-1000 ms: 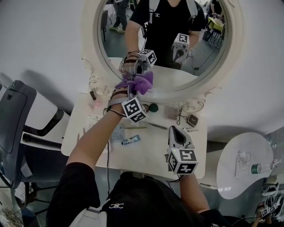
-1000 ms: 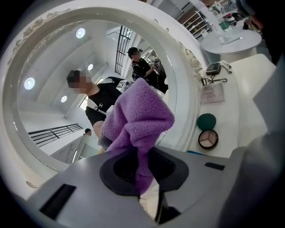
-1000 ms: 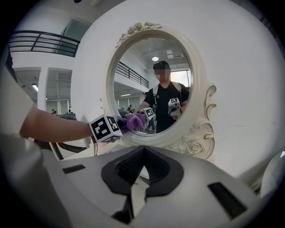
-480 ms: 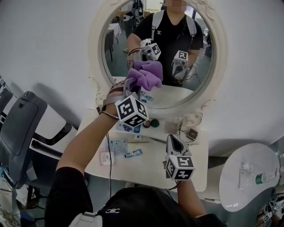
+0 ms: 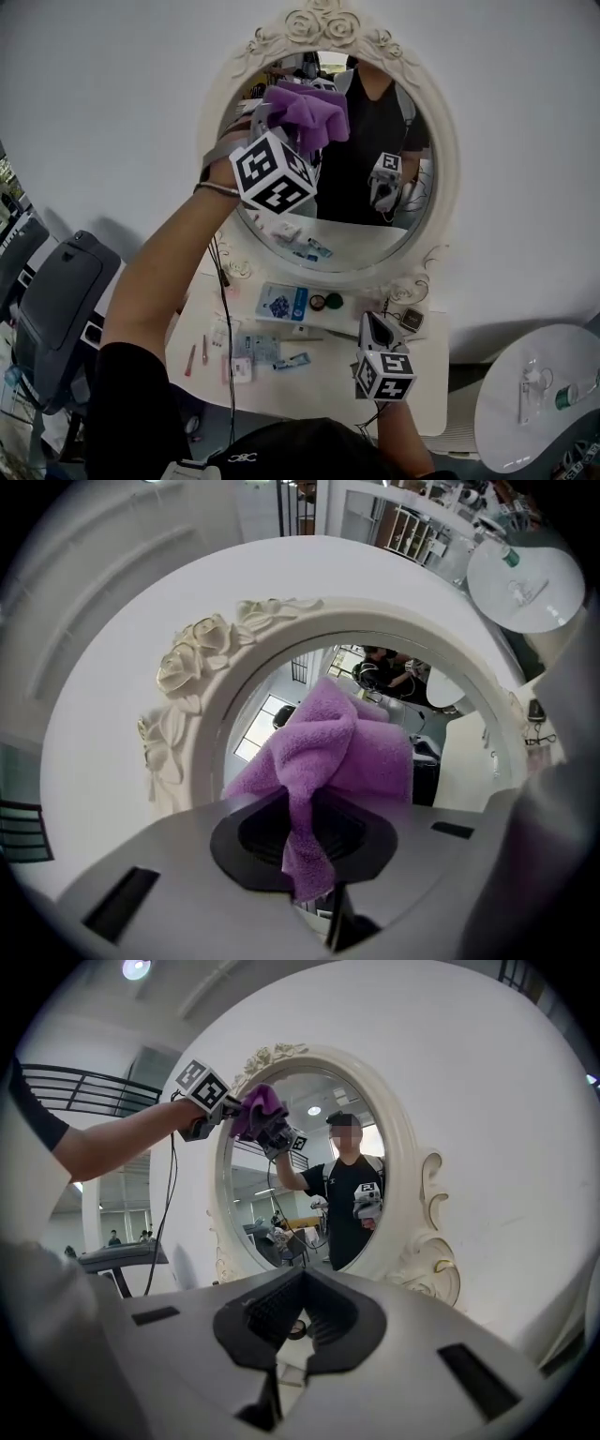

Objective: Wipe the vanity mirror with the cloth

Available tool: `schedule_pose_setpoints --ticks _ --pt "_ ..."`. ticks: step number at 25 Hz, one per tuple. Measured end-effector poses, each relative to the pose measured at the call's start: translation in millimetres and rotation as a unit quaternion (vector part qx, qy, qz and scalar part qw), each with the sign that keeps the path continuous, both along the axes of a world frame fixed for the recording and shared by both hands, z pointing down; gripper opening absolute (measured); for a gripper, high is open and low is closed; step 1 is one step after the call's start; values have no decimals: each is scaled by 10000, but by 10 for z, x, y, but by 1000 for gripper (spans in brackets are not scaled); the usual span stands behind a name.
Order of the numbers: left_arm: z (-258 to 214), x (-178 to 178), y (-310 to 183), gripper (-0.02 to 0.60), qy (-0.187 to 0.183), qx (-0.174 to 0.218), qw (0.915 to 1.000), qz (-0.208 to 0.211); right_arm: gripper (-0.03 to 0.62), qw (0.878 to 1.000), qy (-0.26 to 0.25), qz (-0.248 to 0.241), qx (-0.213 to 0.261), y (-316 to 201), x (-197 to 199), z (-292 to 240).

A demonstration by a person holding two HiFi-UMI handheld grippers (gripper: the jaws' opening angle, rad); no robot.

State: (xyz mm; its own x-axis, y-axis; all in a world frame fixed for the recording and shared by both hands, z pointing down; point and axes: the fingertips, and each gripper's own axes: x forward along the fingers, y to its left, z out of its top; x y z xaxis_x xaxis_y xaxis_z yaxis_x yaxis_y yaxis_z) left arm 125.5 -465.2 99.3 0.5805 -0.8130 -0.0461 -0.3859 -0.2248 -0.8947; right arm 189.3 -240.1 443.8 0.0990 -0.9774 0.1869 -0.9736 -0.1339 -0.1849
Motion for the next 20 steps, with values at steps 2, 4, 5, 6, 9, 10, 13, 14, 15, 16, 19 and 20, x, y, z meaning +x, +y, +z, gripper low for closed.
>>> schedule_pose_setpoints --ticks 2,4,5,6,9,10,13,14,15,16,19,20 --pt "-201 18 -68 58 122 -99 9999 -22 9 9999 -40 105 85 15 84 -38" --pt "-344 29 -88 58 166 -151 9997 -9 9 9996 -124 223 148 37 162 -58" --pt "-409 33 -79 58 178 -122 9998 0 8 9993 -172 273 163 46 198 -62" --pt "-480 38 -60 58 201 -50 9998 8 8 9992 -208 314 164 53 237 -59" --pt "-713 84 12 58 325 218 9992 31 9 9989 -232 394 138 71 329 -19" --pt "-775 110 22 58 342 229 9991 35 9 9988 -232 402 140 69 340 -16" --pt "-858 162 37 58 287 136 9995 29 9 9988 -224 402 188 38 353 -39" --pt "-864 161 46 58 257 168 9995 33 9 9988 -220 401 194 31 359 -44" --pt "-860 159 51 58 225 221 9995 41 8 9988 -215 398 185 28 364 -41" --pt "-843 159 49 58 179 272 9995 36 8 9989 -212 392 164 25 367 -31" --pt "-733 204 24 58 36 319 9995 -46 9 9991 -221 361 70 -5 361 26" --pt "-686 228 26 58 75 288 9995 -45 9 9991 -230 345 32 -19 354 53"
